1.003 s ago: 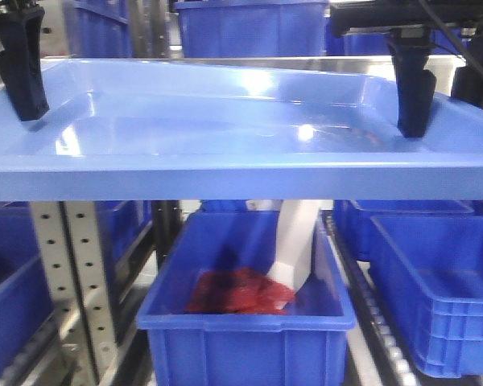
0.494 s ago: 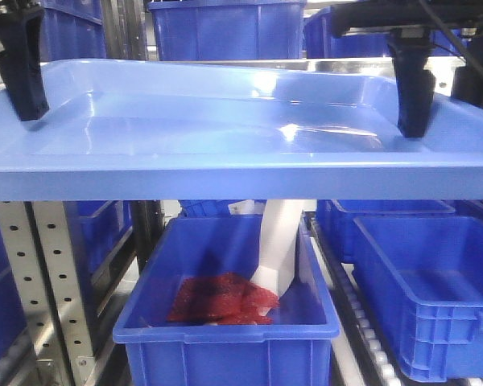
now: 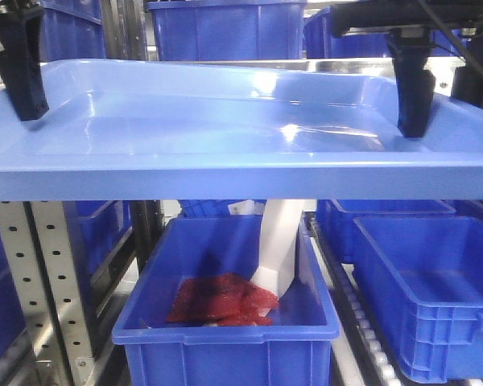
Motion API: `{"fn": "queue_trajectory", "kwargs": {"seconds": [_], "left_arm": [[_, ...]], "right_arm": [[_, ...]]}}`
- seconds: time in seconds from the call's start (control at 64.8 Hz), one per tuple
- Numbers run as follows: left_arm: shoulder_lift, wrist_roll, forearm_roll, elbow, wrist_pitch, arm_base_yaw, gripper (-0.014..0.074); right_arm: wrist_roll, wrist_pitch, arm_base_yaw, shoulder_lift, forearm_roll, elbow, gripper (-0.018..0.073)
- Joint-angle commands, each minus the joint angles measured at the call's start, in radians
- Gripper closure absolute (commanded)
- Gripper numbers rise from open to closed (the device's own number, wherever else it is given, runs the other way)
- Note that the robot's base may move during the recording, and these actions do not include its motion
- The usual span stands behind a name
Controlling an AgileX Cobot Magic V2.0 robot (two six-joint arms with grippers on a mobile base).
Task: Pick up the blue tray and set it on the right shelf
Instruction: 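Position the held tray above the shelf with both grippers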
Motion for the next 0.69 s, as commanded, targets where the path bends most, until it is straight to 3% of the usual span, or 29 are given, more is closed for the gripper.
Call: {"fn": "queue_trajectory", "kwargs": {"seconds": [0.0, 0.679], "left_arm": [[-0.043, -0.012, -0.079, -0.029, -0.043, -0.017, 0.0576], [-0.043, -0.012, -0.079, -0.029, -0.043, -0.017, 0.0577]], "right_arm": [[0.008, -0.047, 0.007, -0.046, 0.045, -0.030, 0.0461], [0.008, -0.047, 0.007, -0.046, 0.045, -0.030, 0.0461]]}}
